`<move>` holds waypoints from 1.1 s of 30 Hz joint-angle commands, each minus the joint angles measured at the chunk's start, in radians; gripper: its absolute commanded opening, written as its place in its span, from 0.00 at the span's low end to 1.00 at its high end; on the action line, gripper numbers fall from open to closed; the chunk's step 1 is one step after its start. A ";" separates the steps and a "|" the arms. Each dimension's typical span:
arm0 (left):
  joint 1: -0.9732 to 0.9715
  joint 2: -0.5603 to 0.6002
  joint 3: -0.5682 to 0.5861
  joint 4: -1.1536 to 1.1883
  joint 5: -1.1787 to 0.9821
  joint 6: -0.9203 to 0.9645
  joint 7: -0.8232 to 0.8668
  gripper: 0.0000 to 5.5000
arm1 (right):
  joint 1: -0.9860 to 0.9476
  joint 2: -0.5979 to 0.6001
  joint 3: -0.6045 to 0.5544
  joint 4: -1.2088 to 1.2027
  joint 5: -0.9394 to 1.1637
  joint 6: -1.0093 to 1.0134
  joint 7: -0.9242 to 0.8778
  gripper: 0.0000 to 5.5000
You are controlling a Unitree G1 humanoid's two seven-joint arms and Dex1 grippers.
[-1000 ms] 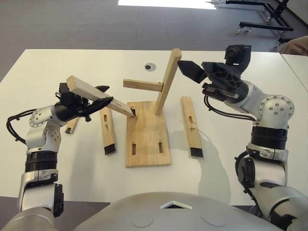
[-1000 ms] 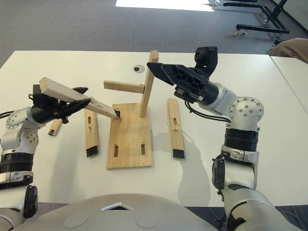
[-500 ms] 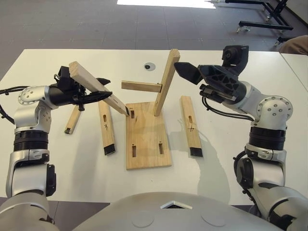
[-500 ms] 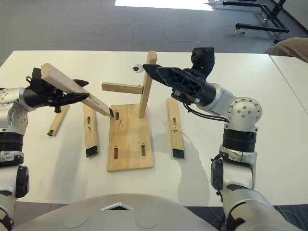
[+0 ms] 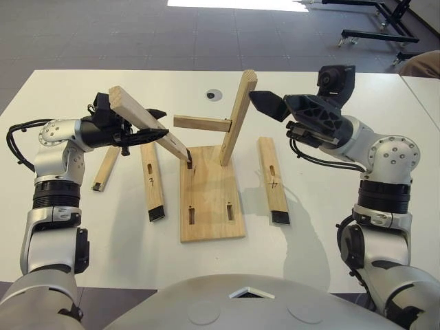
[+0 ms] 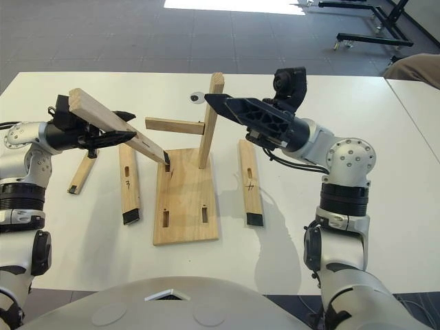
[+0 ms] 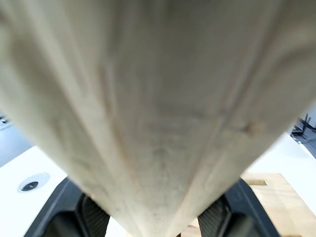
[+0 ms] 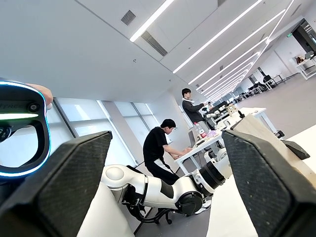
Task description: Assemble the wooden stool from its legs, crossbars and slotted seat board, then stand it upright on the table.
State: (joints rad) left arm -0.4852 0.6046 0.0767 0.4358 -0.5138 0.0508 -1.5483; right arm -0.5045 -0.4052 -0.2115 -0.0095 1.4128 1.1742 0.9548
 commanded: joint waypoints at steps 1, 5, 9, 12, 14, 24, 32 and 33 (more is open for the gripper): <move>-0.014 0.036 -0.023 -0.025 0.021 0.031 -0.032 0.37 | -0.032 -0.013 -0.001 -0.001 -0.009 -0.001 0.001 0.74; -0.024 0.048 -0.051 -0.026 0.043 0.046 -0.051 0.37 | -0.040 -0.019 0.000 0.005 -0.013 -0.003 0.005 0.74; -0.015 0.058 -0.080 -0.042 0.058 0.063 -0.058 0.37 | -0.052 -0.032 -0.002 0.016 -0.023 -0.008 0.010 0.74; -0.002 0.055 -0.082 -0.040 0.059 0.067 -0.046 0.37 | -0.057 -0.034 -0.002 0.018 -0.034 -0.012 0.017 0.74; -0.004 0.050 -0.080 -0.022 0.058 0.064 -0.039 0.37 | -0.066 -0.032 -0.005 0.019 -0.039 -0.018 0.023 0.74; -0.021 0.031 -0.083 0.016 0.049 0.065 -0.041 0.37 | -0.327 -0.027 0.124 0.264 -0.360 -0.270 0.183 0.74; -0.044 0.006 -0.106 0.035 0.056 0.058 -0.049 0.37 | -0.415 -0.015 0.181 0.520 -0.590 -0.432 0.362 0.74; -0.042 0.005 -0.108 0.033 0.056 0.058 -0.050 0.37 | -0.423 -0.014 0.175 0.527 -0.595 -0.434 0.372 0.74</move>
State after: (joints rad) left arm -0.5370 0.6214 -0.0032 0.4589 -0.4948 0.1014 -1.5974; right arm -0.8858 -0.4205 -0.0148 0.5055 0.8313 0.7504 1.3081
